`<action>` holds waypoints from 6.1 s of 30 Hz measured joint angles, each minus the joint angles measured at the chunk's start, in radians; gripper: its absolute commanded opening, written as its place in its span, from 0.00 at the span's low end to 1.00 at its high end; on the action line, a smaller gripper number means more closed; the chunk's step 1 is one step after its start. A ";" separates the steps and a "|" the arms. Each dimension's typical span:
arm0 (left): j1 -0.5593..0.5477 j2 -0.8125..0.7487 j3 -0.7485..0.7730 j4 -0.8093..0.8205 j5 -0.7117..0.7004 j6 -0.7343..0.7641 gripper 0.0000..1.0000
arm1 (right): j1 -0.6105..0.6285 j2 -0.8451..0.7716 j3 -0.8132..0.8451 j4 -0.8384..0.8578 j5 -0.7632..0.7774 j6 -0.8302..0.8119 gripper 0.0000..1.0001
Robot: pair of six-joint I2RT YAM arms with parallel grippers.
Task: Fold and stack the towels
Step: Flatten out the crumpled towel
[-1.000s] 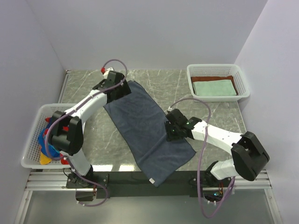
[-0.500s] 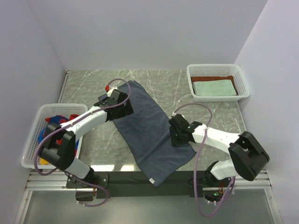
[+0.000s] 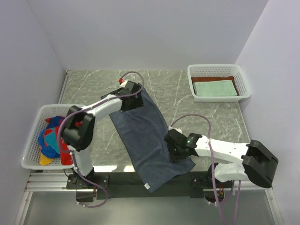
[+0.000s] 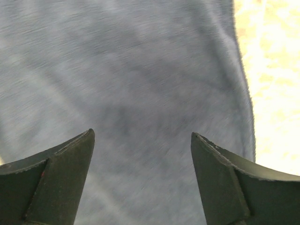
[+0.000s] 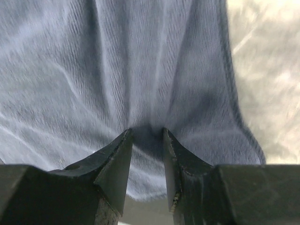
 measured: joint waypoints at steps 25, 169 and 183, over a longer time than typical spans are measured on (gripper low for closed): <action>-0.340 0.313 0.241 0.043 0.015 0.120 0.75 | -0.110 -0.587 0.017 -0.130 0.323 0.144 0.72; -0.464 -0.818 -0.661 -0.541 0.269 -0.331 0.83 | 0.231 -0.292 0.049 -0.319 -0.185 0.051 0.66; -0.093 -0.549 -0.298 -0.380 0.109 -0.146 0.76 | -0.294 -0.130 0.358 -0.233 -0.004 -0.237 0.53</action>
